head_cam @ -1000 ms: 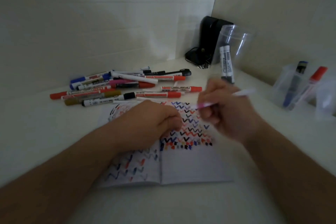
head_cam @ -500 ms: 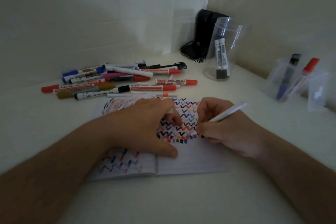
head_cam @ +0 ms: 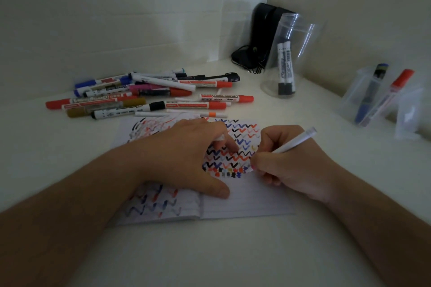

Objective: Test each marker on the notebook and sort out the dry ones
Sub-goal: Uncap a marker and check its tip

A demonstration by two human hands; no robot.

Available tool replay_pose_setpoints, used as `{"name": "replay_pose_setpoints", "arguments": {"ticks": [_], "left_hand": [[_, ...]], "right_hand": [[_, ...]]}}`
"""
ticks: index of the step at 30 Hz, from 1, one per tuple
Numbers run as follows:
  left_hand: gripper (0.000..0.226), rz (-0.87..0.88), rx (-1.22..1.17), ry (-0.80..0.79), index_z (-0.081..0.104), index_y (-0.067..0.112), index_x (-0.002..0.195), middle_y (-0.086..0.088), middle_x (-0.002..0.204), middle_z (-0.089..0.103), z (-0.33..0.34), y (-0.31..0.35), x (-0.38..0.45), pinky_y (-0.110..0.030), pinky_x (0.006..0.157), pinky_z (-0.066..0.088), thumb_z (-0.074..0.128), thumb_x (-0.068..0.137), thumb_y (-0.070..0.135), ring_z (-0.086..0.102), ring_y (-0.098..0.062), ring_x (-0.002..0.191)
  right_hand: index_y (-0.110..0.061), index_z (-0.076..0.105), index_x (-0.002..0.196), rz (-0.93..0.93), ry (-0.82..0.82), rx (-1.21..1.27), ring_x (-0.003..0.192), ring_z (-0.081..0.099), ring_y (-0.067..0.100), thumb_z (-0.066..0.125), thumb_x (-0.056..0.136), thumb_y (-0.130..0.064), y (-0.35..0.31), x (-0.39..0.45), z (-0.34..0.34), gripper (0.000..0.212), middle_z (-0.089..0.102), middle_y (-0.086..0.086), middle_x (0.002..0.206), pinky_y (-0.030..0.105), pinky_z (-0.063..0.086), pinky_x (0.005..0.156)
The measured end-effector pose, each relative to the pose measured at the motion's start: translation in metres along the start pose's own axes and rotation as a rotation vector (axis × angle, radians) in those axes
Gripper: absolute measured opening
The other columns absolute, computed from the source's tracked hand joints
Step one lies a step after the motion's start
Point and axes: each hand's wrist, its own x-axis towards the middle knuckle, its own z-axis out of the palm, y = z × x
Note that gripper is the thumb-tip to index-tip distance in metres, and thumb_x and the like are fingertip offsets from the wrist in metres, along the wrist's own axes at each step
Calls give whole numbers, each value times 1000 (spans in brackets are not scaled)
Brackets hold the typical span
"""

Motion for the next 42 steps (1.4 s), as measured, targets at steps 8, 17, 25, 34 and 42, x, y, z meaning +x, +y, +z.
{"name": "replay_pose_setpoints", "arguments": {"ticks": [8,17,25,34,42], "left_hand": [[81,8,3,7,42,59,129,24,124,48,0,-1,0,-37,101,46,75,59,85,46,-5,114],[79,32,8,25,45,55,129,28,121,47,0,0,0,-31,97,45,77,62,81,46,0,111],[80,23,8,32,44,58,127,27,120,47,1,-2,1,-32,95,46,76,59,84,46,0,110],[78,11,8,33,43,58,129,24,126,49,0,2,-1,-31,98,44,77,63,80,45,-2,114],[19,19,-96,105,54,46,115,29,113,55,-2,8,-3,-26,90,47,57,98,52,51,9,105]], "right_hand": [[10,52,70,-4,-10,-63,48,60,21,71,81,2,-4,-2,2,23,65,20,58,33,48,48],[13,49,70,-17,-4,-60,49,55,23,73,77,4,-4,-3,3,27,60,28,59,35,42,48],[14,47,72,-41,26,-40,46,57,18,70,81,7,0,-3,3,25,60,26,59,28,44,43],[13,45,71,-59,-1,1,47,53,22,72,78,5,3,-1,1,29,56,33,63,33,41,48],[-8,60,75,-177,-137,690,46,40,15,91,70,-10,7,4,-13,32,48,14,61,21,31,42]]}}
